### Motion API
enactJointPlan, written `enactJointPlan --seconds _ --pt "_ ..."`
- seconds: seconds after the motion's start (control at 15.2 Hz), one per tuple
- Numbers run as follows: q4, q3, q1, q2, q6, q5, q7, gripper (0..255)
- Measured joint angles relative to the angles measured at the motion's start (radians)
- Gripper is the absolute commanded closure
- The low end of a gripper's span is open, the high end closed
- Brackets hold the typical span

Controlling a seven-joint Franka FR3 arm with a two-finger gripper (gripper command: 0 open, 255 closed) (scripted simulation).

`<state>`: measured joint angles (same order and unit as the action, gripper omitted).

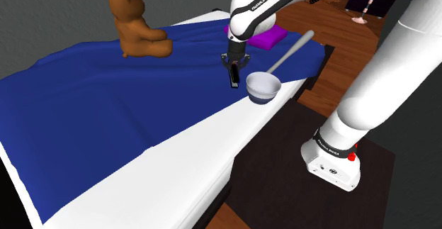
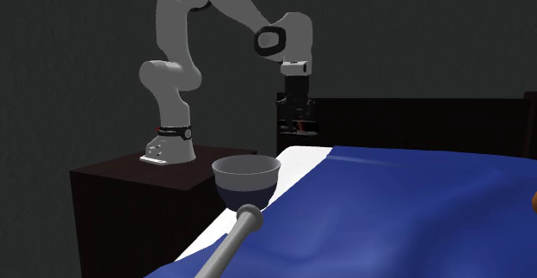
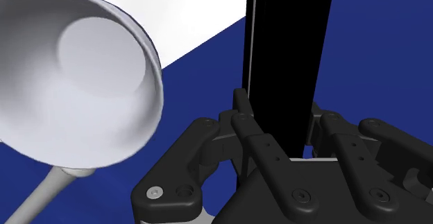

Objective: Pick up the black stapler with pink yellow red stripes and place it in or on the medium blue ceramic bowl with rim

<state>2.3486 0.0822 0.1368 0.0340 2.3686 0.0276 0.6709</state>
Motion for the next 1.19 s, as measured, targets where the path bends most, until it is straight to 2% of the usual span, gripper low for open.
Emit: enactJointPlan --seconds 0.46,0.86,1.19 --pt "0.145 -0.086 0.083 -0.115 0.027 0.001 -0.17 255" --pt "0.222 -0.177 0.162 -0.171 0.045 -0.022 -0.322 255" --pt "0.239 -0.192 0.171 -0.13 0.103 -0.018 -0.351 255"
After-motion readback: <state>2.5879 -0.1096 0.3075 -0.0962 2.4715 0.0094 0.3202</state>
